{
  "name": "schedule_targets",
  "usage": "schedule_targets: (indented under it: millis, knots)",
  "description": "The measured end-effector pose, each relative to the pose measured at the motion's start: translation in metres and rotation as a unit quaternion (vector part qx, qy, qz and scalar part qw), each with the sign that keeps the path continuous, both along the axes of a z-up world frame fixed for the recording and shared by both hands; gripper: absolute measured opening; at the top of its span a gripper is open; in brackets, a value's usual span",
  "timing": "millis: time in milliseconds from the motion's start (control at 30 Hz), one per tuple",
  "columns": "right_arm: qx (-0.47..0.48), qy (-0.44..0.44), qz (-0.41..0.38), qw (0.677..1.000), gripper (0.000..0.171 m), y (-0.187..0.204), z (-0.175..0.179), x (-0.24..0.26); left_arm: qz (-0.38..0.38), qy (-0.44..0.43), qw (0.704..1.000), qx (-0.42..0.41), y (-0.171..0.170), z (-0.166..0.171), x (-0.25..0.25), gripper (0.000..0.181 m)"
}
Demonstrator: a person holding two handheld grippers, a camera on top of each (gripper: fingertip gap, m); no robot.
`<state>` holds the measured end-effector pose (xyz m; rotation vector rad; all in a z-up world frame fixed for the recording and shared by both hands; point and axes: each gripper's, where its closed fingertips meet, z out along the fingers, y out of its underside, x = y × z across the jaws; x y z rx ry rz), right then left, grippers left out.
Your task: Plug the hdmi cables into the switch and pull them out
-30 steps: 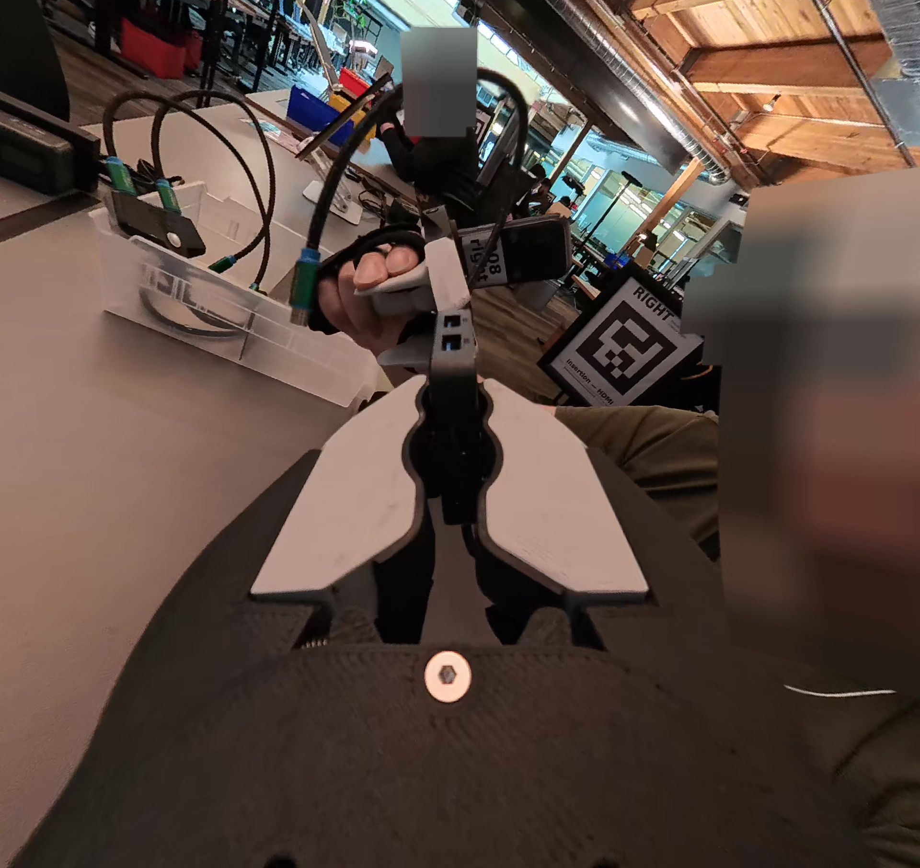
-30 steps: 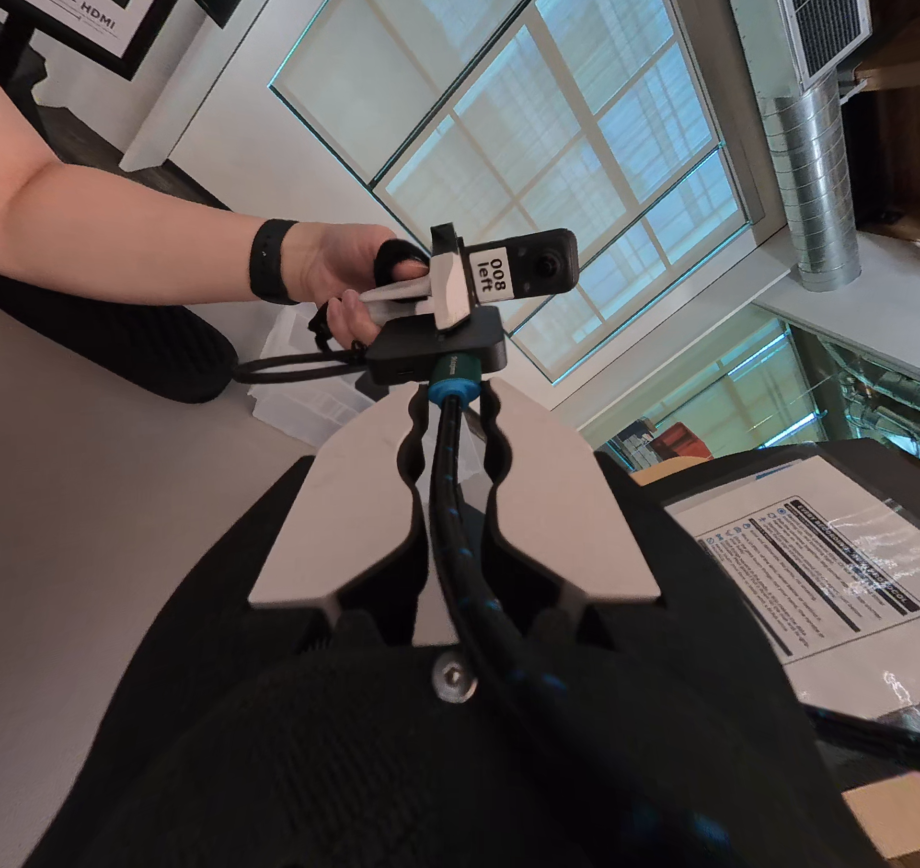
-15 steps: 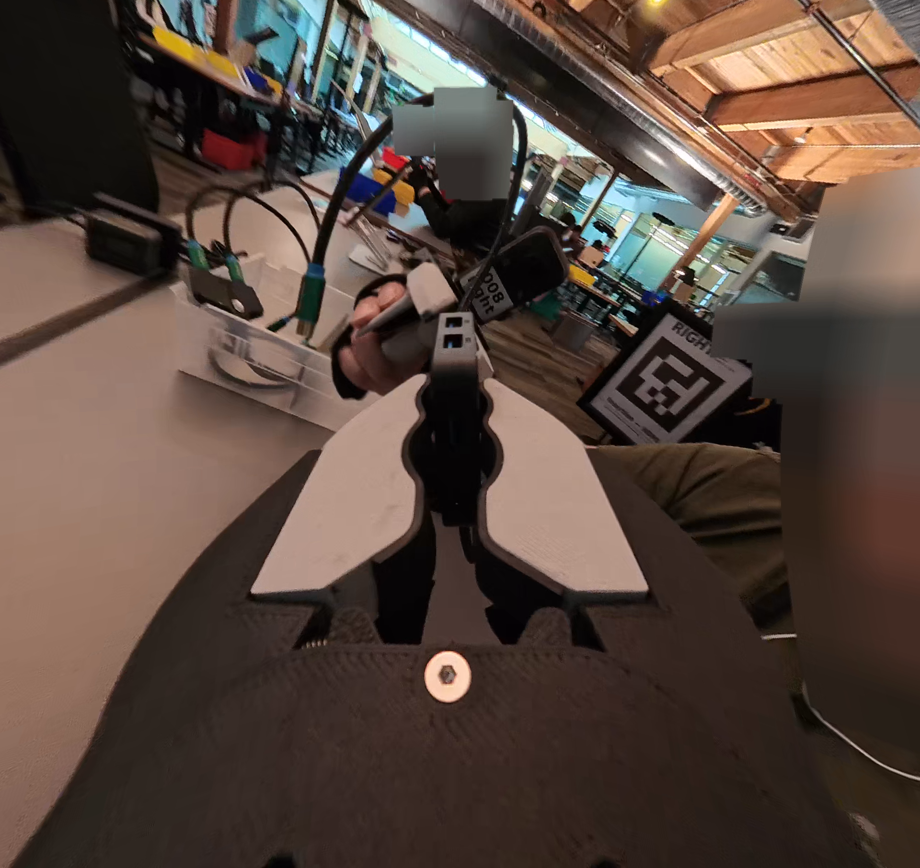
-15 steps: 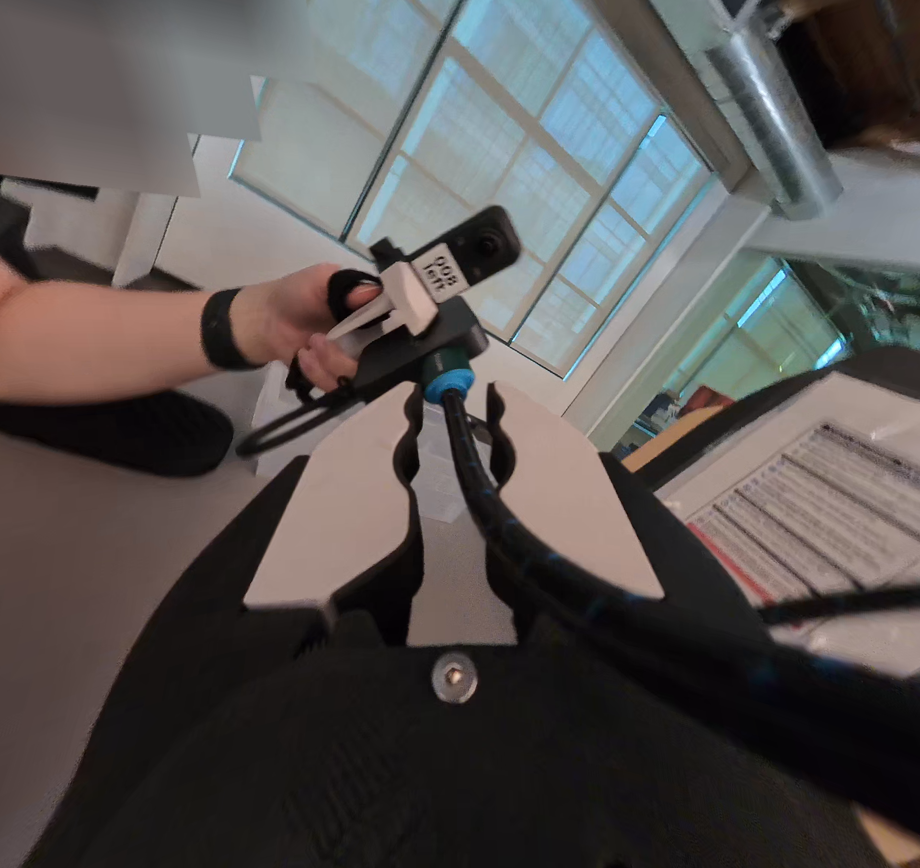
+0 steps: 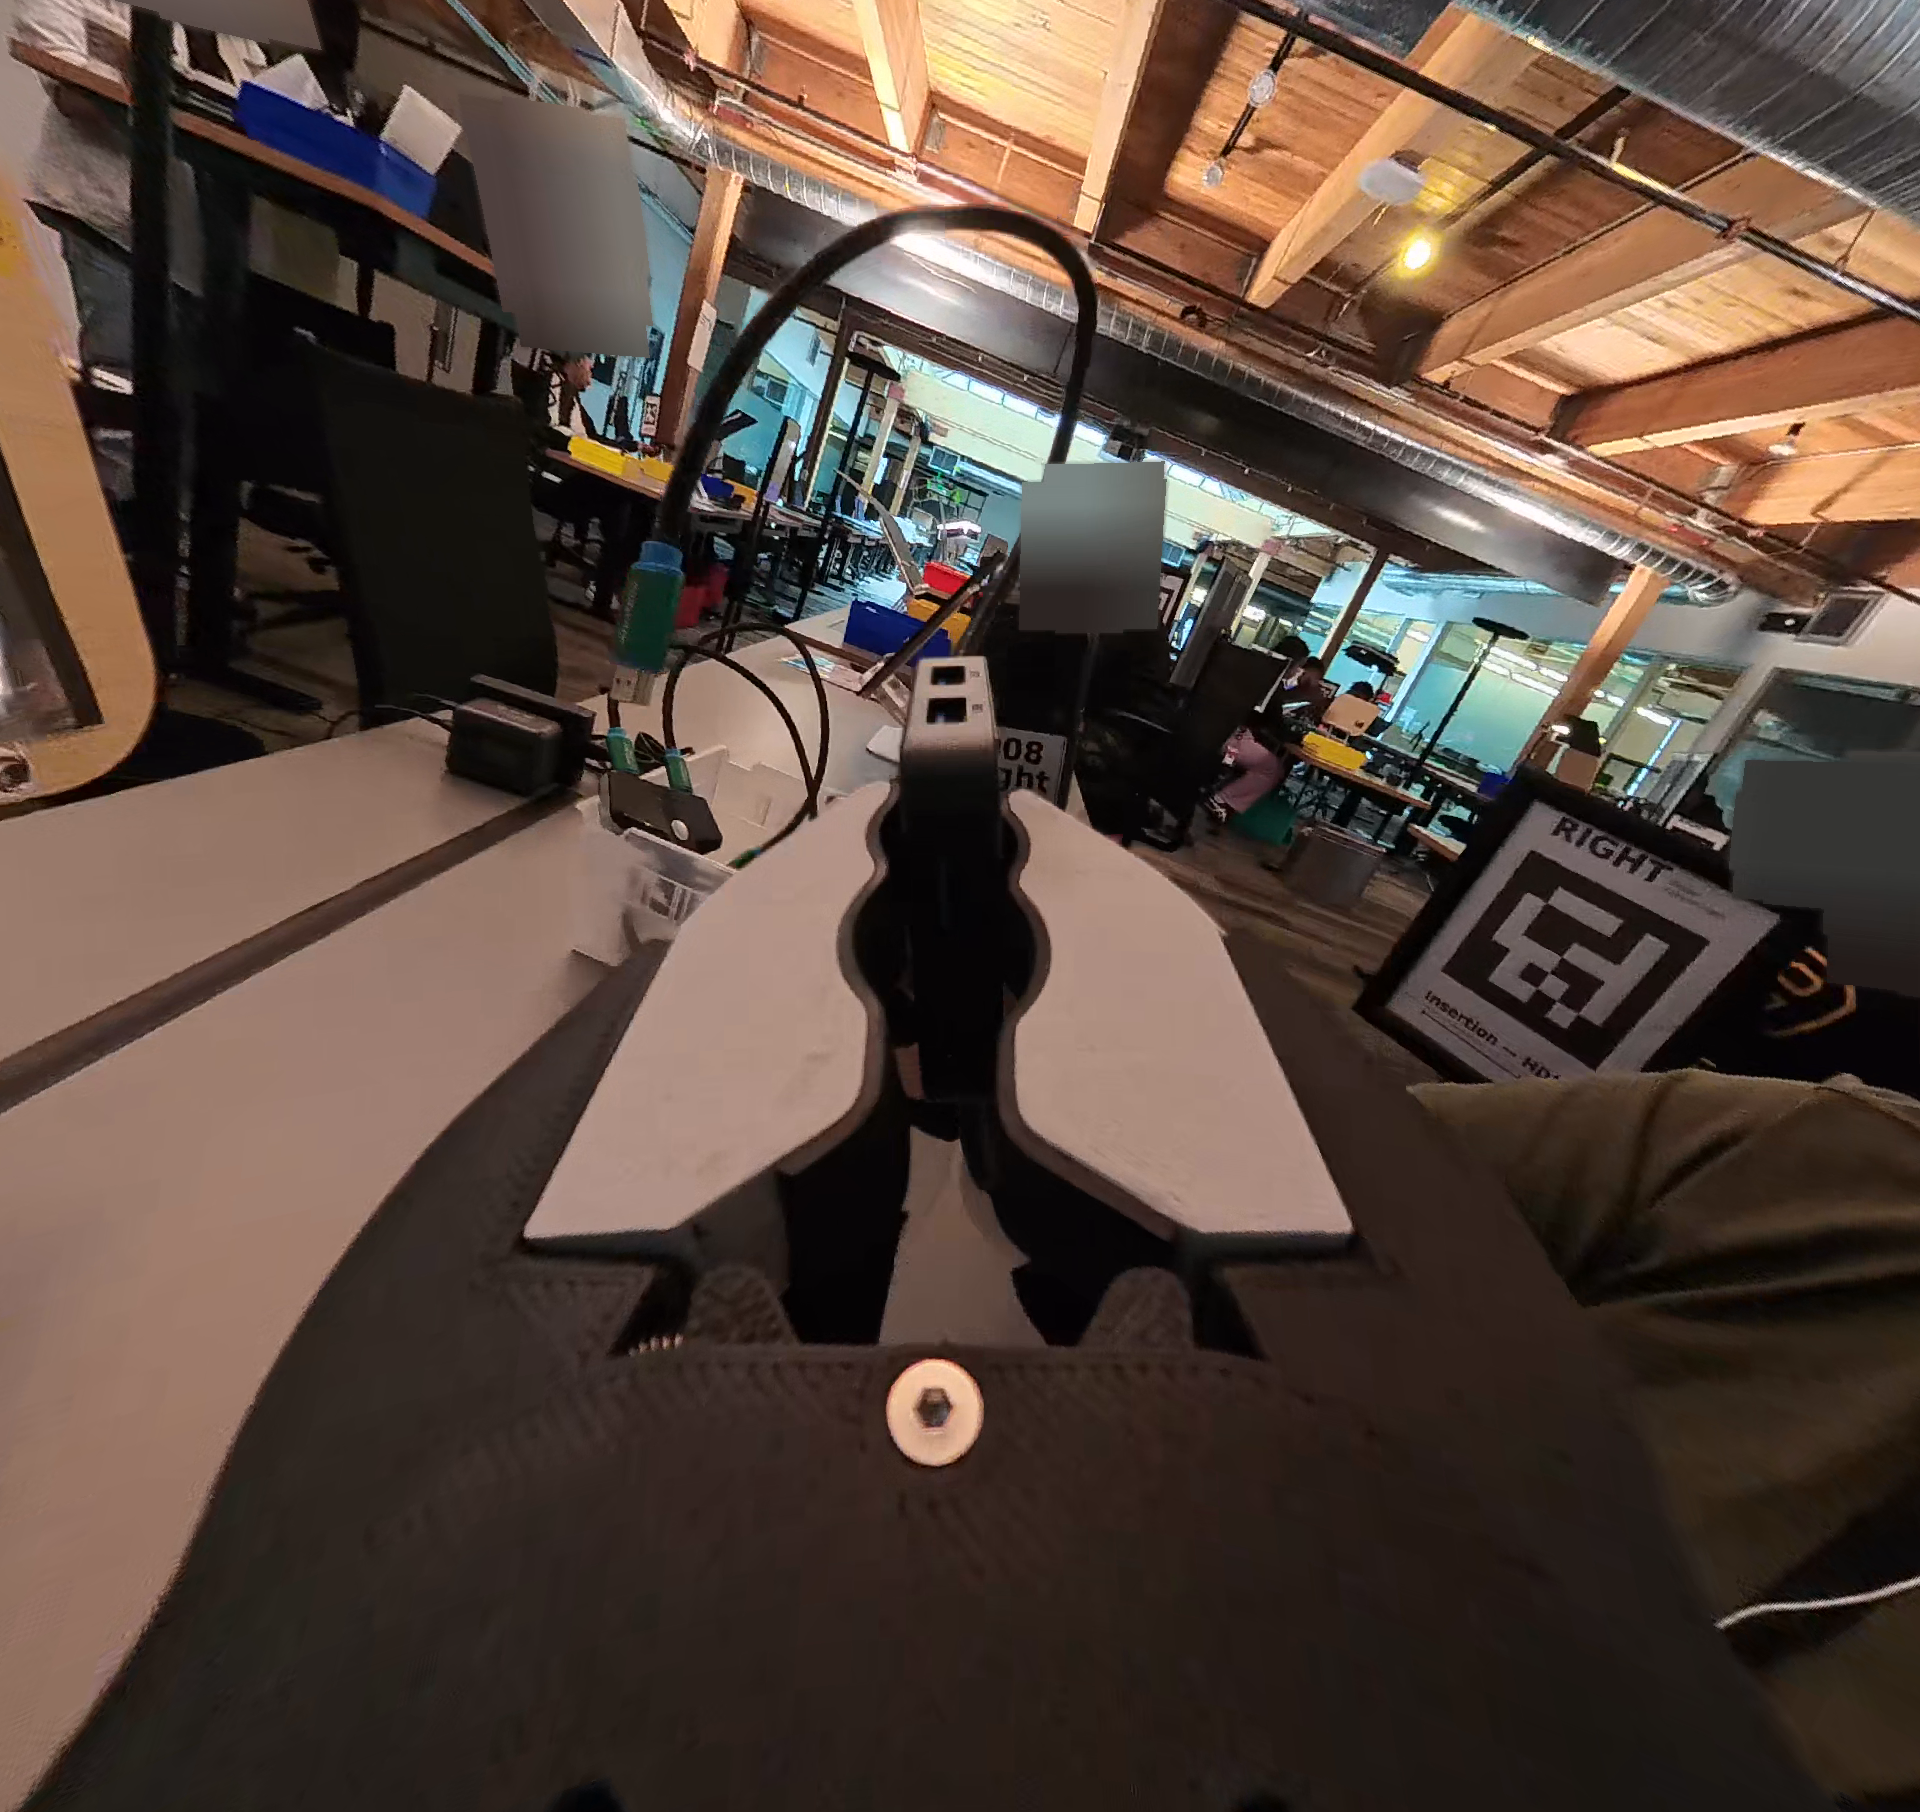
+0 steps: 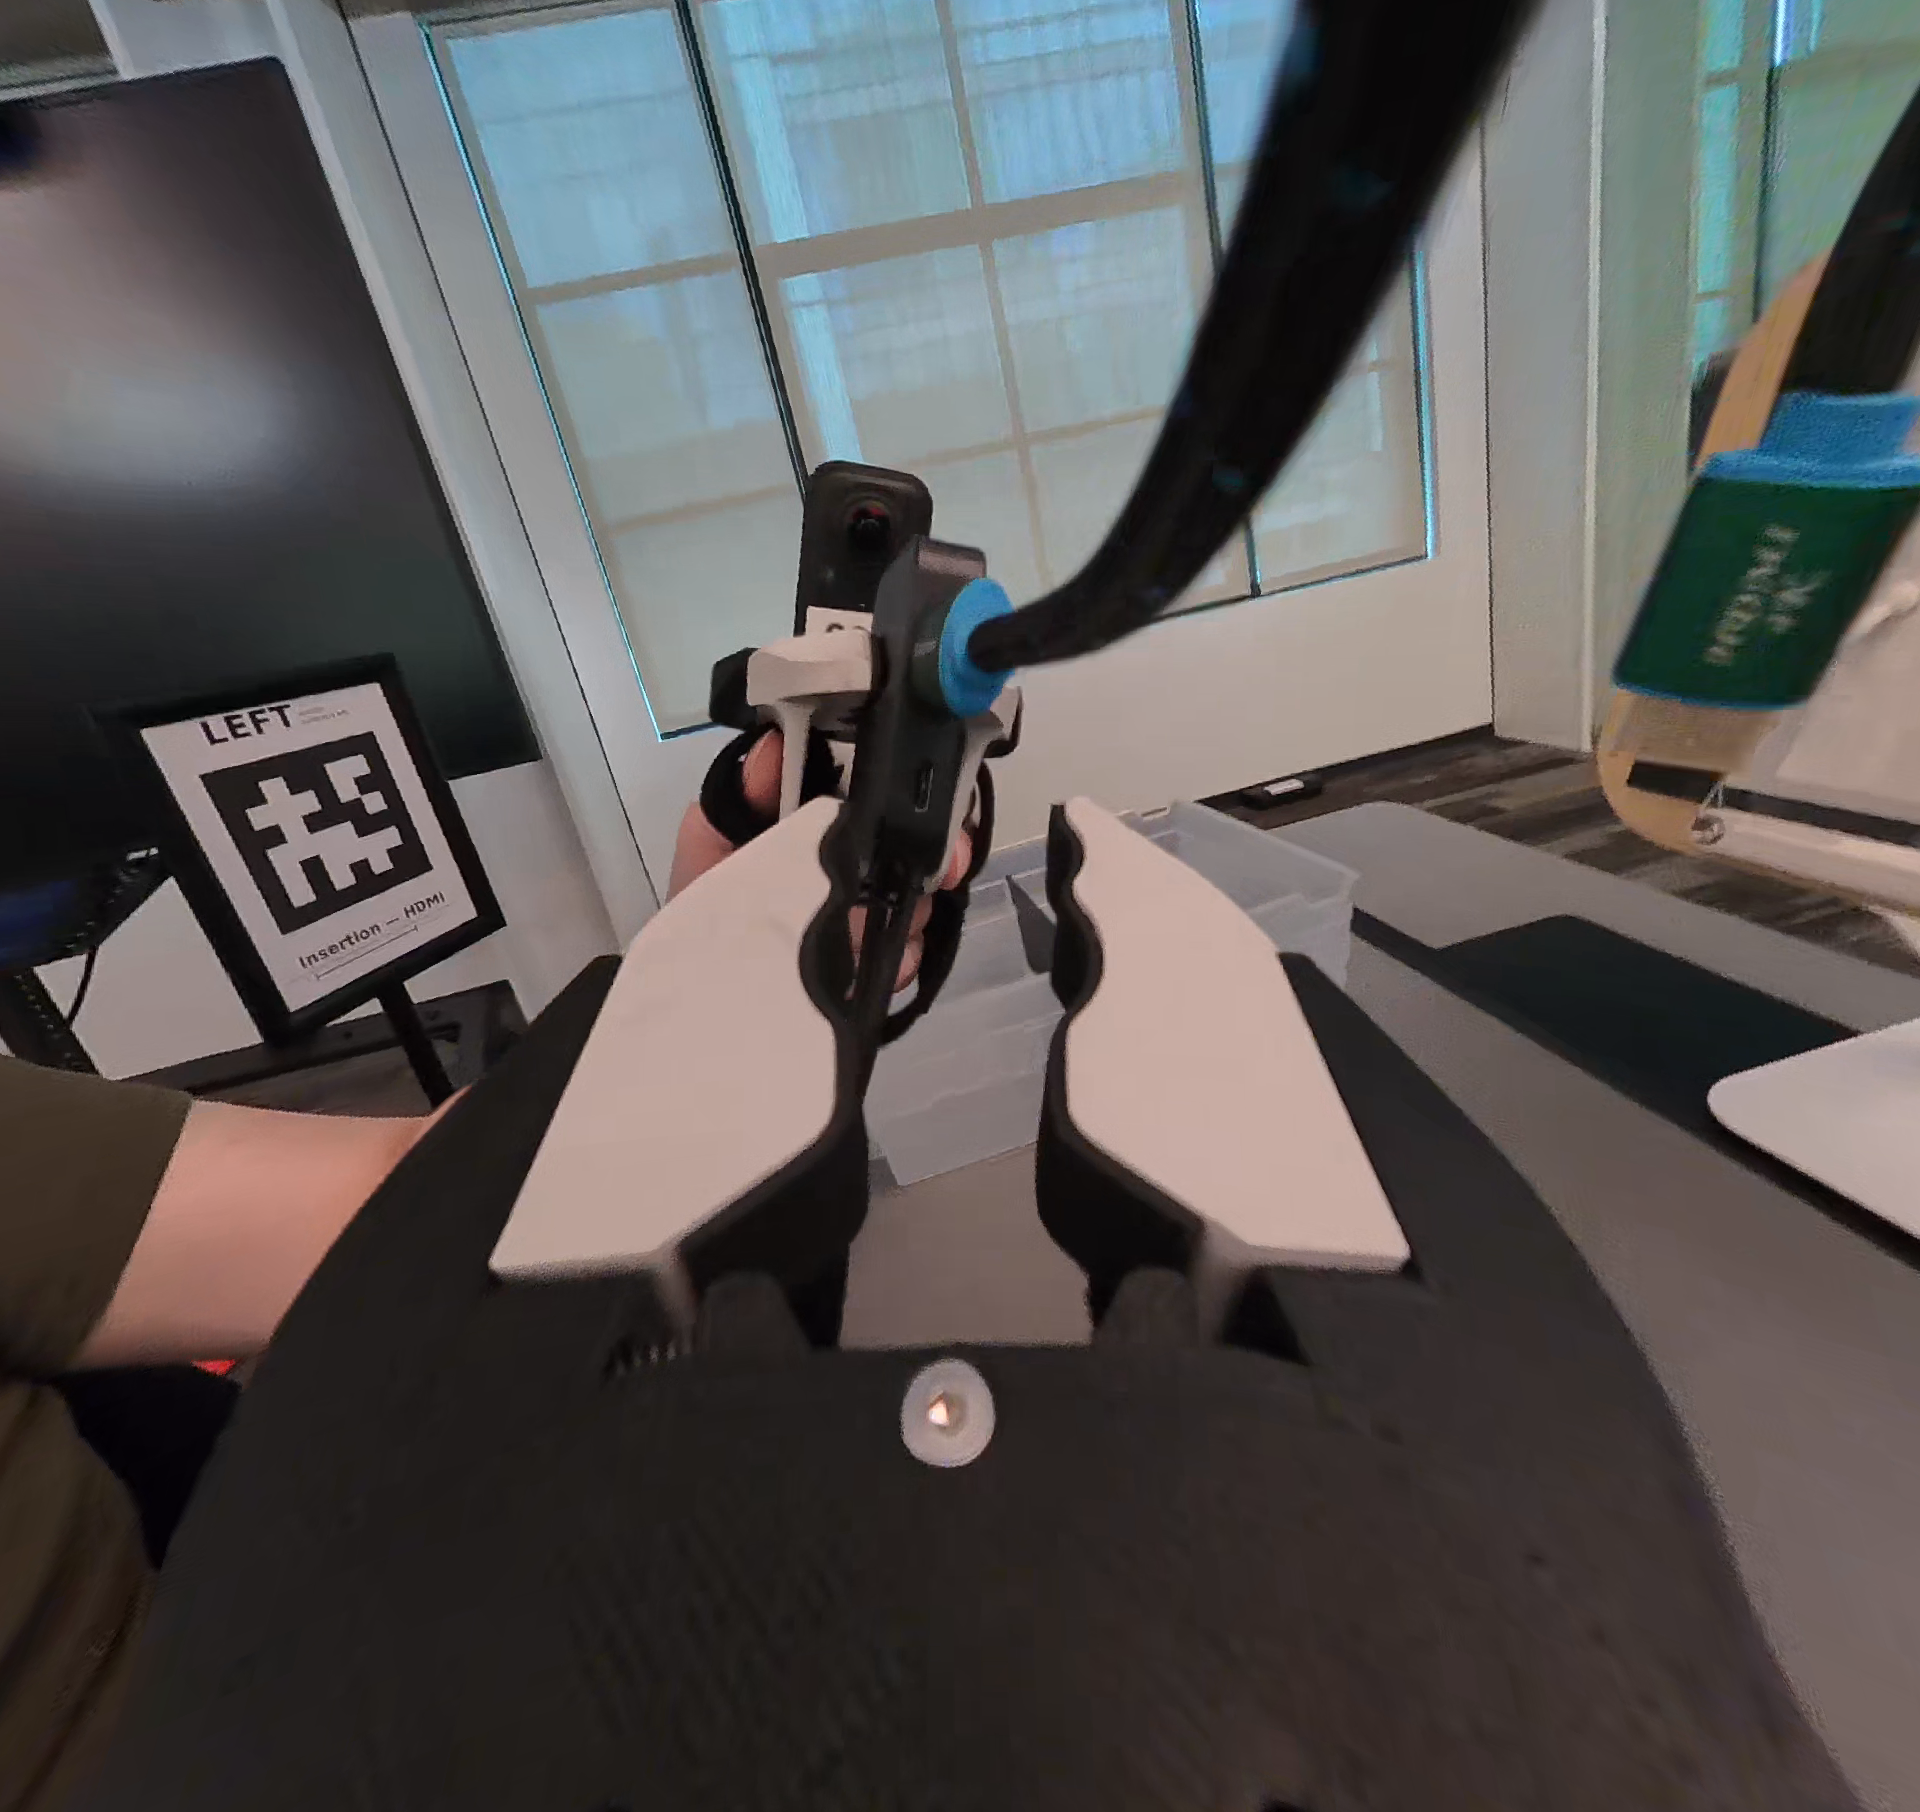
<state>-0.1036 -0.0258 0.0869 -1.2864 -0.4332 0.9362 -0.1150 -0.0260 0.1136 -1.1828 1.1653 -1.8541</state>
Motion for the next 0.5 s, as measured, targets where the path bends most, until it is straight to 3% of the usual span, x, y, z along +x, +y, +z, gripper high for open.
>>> schedule_targets:
  millis: [33,133,267,367,500]
  knots:
    - [-0.01,0.001,0.004,1.0,0.034,0.001,-0.002,-0.003,0.001,0.006,1.0,0.005,-0.002,-0.003,0.003,0.015]
    - [-0.019,0.024,0.028,0.999,0.016,-0.002,-0.003,-0.008,0.003,0.012,1.0,0.015,-0.006,-0.008,0.008,0.015]
    - [-0.039,0.027,0.066,0.997,0.015,-0.005,-0.005,-0.007,-0.013,0.02,1.0,0.016,-0.009,-0.01,0.008,0.016]
    - [-0.029,-0.015,0.039,0.999,0.015,-0.006,-0.001,0.002,-0.014,0.027,0.999,0.021,-0.01,-0.009,0.007,0.035]
    - [-0.017,-0.083,-0.012,0.996,0.015,-0.015,0.019,0.042,-0.001,0.02,1.0,0.024,-0.003,-0.004,-0.001,0.041]
